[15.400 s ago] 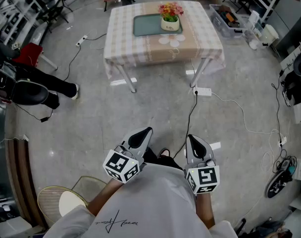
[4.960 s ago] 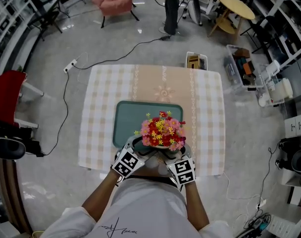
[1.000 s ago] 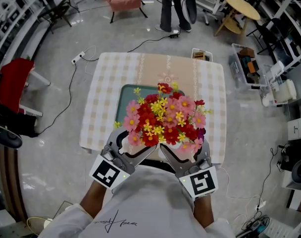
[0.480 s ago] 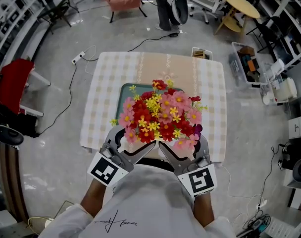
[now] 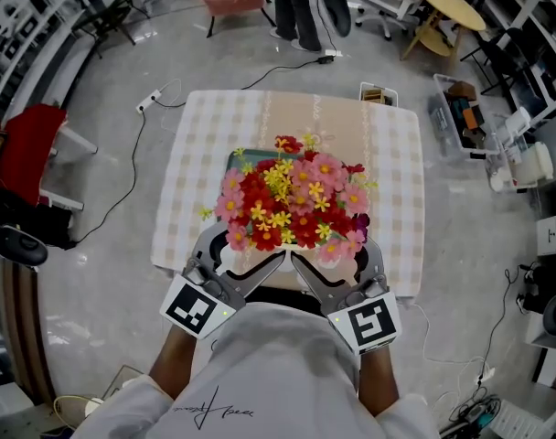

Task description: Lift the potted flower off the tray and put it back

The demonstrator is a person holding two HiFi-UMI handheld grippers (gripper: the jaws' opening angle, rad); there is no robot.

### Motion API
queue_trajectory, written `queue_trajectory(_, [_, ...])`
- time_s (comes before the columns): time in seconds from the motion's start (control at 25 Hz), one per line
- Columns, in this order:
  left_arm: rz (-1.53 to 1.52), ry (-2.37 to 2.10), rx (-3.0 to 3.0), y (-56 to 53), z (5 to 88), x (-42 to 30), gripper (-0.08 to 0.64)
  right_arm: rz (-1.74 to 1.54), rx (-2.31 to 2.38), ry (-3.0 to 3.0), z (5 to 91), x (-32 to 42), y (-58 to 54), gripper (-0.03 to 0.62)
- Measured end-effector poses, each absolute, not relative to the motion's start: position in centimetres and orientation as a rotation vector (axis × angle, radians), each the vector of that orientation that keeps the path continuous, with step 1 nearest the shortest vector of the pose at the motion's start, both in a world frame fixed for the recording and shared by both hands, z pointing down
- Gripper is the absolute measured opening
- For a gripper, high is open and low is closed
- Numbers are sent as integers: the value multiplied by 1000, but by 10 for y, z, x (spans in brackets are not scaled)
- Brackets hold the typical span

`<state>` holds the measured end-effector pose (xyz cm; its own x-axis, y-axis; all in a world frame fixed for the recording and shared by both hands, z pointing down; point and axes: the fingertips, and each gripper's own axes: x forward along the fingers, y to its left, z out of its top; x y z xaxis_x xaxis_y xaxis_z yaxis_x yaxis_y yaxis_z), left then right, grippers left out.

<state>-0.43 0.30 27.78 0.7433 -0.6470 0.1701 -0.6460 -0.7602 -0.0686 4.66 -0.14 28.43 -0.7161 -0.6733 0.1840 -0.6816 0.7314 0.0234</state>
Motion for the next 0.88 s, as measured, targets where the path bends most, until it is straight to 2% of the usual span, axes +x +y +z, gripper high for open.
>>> queue_trajectory(0.88, [-387, 1130, -2946, -30, 309, -24, 302, 186, 1023, -2724, 317, 29, -35, 350])
